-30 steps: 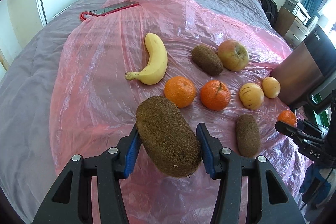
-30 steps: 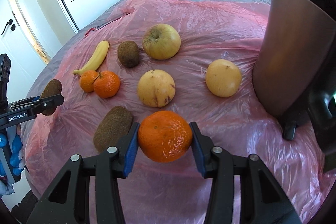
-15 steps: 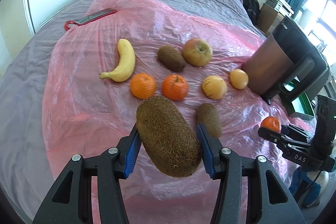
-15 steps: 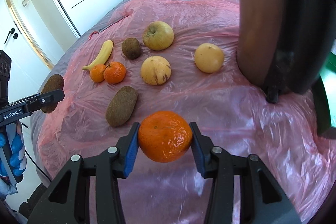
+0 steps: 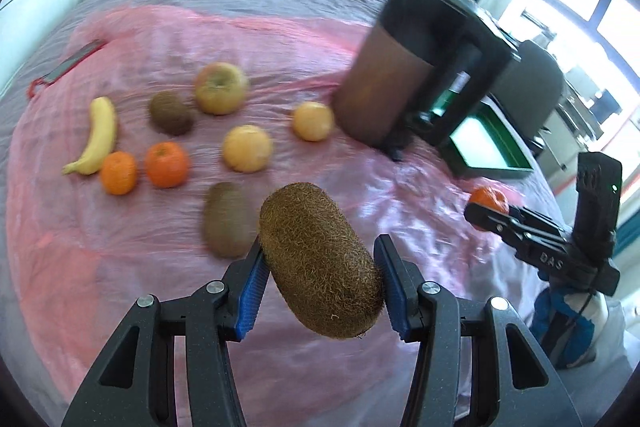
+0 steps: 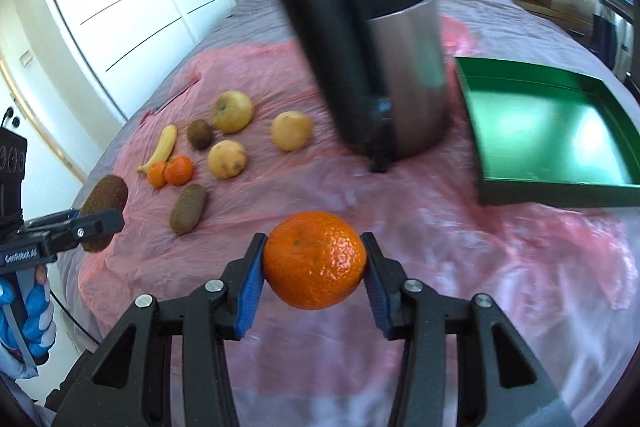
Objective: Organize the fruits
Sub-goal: 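Carry the kiwi and tangerine in both tools over the green tray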
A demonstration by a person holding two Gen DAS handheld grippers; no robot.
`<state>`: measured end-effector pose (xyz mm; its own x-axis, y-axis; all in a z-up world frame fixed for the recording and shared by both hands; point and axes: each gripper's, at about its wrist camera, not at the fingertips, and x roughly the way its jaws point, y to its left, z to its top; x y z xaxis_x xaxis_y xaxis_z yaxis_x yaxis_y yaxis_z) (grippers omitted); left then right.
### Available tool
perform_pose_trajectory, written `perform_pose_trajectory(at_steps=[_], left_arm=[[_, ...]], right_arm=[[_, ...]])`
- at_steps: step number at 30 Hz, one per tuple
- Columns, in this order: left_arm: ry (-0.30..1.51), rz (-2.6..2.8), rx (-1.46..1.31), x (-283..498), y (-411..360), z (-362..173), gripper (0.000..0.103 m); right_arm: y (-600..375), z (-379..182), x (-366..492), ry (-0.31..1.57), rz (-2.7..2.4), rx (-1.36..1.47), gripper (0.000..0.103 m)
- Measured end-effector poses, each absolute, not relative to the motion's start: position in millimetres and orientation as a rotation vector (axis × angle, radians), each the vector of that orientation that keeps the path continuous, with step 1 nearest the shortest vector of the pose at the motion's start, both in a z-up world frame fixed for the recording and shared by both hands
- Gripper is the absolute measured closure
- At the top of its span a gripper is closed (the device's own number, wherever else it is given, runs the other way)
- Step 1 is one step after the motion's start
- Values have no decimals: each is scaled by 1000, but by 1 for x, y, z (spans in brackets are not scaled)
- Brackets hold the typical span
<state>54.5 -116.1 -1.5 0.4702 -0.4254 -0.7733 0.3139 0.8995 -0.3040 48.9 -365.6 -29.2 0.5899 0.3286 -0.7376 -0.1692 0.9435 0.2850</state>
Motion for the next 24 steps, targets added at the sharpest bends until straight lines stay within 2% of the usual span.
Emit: perform_pose_trajectory(at_steps=[15,24], left_arm=[[955,-768,23,73,-299,30,56],[938,-823,59,122,-395,31,56]], right_arm=[[-519,-17,38,800,38,266,12],[-588,-19,84,757,-48,250,12]])
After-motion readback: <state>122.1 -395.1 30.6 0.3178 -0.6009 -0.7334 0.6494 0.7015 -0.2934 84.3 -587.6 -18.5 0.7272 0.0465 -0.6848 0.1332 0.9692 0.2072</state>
